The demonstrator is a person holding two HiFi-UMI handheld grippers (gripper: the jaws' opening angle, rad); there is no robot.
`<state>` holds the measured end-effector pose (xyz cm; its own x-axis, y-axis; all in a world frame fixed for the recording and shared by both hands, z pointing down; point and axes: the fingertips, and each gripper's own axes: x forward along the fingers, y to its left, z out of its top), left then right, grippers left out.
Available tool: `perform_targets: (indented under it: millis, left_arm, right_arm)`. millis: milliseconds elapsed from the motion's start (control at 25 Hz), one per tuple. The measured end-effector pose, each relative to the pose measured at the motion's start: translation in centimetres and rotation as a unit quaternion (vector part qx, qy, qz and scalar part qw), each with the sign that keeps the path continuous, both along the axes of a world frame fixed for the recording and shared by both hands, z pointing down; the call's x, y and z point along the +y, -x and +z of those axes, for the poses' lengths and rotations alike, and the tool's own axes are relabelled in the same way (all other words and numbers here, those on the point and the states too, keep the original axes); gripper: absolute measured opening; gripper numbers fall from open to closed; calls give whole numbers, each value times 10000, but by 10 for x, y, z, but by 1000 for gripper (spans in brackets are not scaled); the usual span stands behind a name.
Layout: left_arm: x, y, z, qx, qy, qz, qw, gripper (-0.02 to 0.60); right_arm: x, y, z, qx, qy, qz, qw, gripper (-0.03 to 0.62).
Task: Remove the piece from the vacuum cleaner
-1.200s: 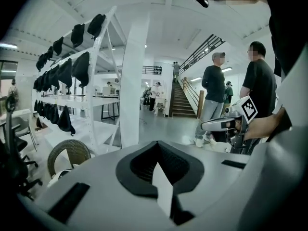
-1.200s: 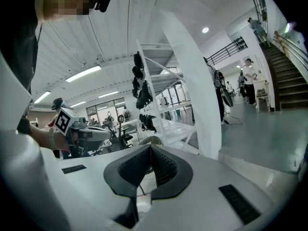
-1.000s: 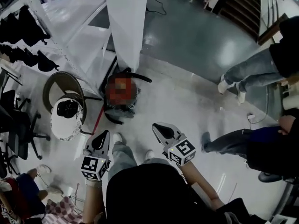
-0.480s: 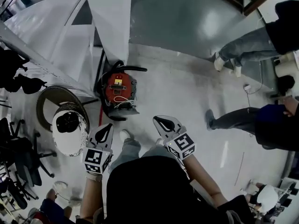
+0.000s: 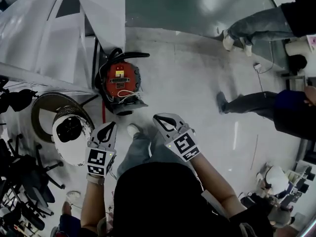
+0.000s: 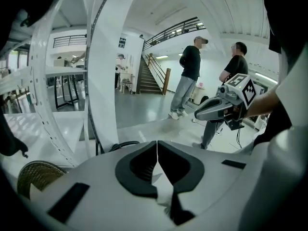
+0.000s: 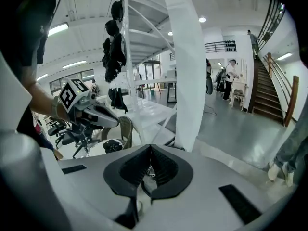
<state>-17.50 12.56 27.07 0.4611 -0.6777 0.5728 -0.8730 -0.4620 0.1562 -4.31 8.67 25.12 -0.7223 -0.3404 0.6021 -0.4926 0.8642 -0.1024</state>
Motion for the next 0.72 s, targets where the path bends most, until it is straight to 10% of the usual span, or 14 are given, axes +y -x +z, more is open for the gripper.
perform_targets:
  millis: [720]
  left_arm:
    - [-33, -1, 166, -70, 842, 197, 9962, 21]
  right_arm:
    - [-35, 31, 172, 624, 682, -316, 9952, 31]
